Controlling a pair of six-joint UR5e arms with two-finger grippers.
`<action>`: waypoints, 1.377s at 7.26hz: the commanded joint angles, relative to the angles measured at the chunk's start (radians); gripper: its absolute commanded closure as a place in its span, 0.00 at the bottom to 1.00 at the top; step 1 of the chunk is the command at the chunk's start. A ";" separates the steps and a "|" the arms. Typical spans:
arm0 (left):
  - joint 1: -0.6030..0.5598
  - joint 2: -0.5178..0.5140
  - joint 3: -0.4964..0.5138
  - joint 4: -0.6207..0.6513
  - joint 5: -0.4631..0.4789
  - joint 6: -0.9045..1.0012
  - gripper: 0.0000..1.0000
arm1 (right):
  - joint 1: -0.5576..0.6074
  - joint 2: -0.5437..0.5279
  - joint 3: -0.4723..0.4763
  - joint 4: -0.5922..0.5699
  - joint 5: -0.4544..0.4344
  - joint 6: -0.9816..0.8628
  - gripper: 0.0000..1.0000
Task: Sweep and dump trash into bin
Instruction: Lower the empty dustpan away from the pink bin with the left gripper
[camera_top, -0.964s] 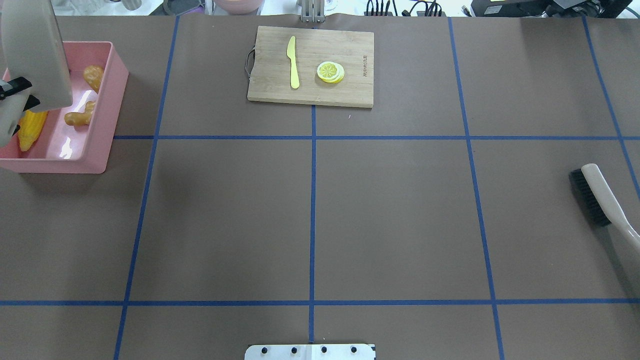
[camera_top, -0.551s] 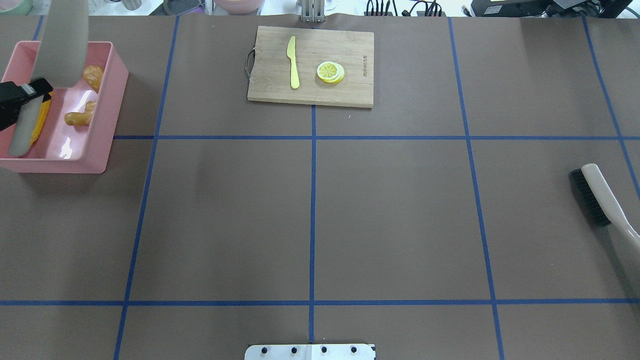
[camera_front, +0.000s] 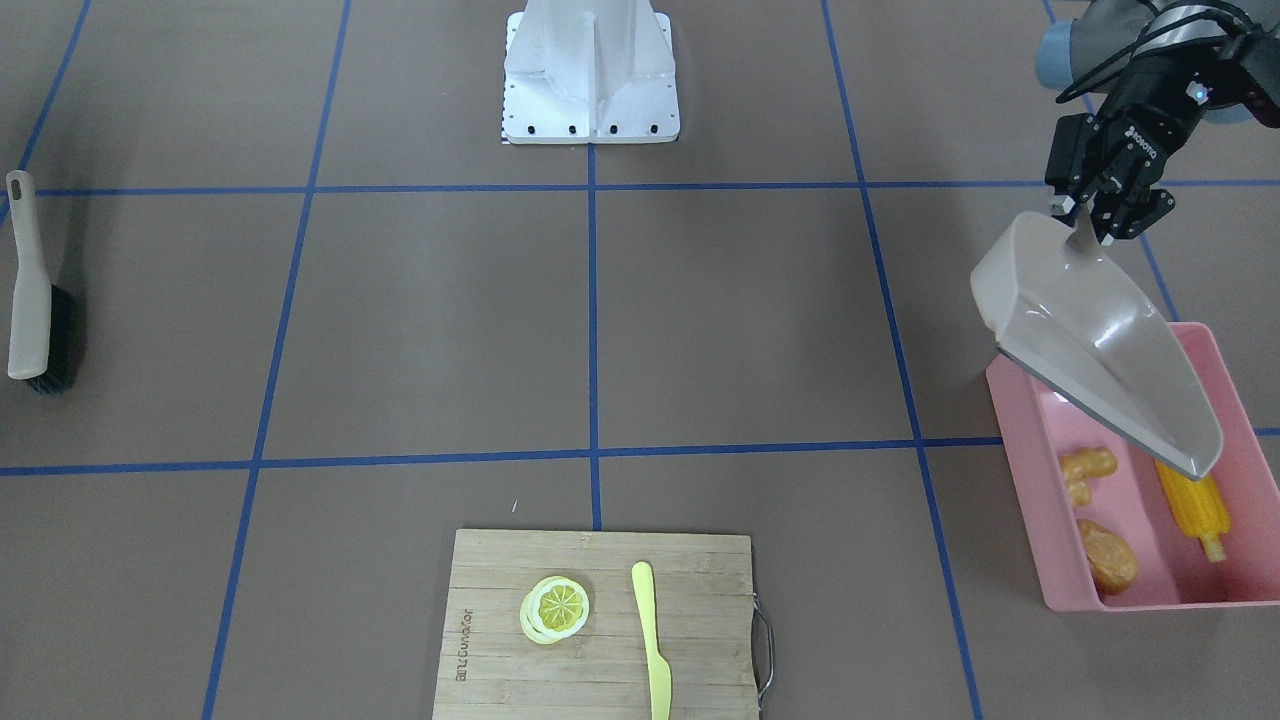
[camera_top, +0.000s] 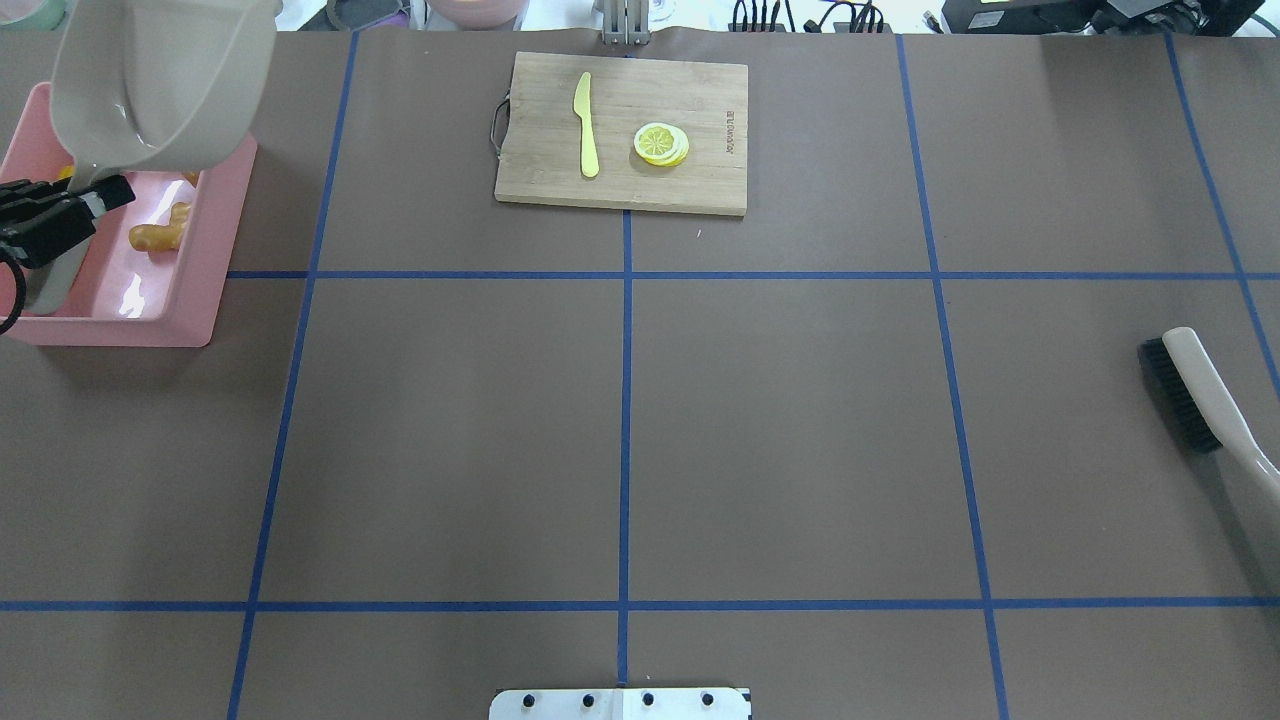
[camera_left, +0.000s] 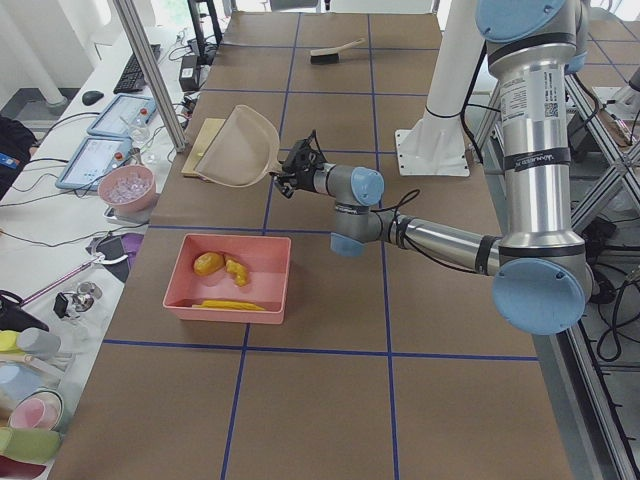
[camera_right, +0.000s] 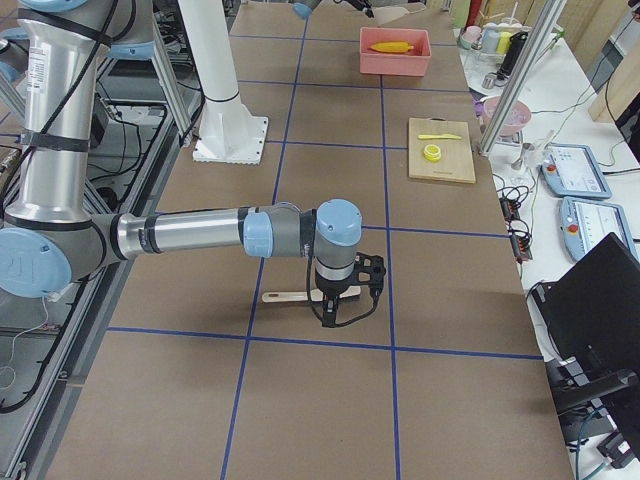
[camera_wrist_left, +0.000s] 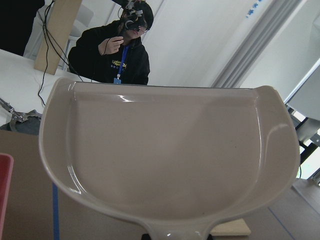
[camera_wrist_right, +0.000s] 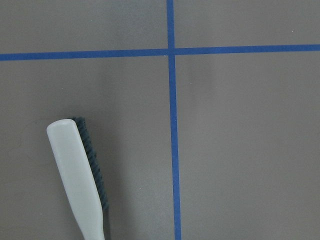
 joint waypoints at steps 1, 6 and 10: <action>0.001 -0.013 0.016 0.031 0.001 0.562 1.00 | 0.000 0.000 0.001 0.000 0.000 0.000 0.00; 0.001 -0.068 0.015 0.157 -0.031 0.990 1.00 | 0.000 0.000 -0.003 0.000 0.000 0.000 0.00; 0.027 -0.178 0.066 0.371 -0.369 0.977 1.00 | 0.000 0.000 -0.005 0.000 -0.002 0.000 0.00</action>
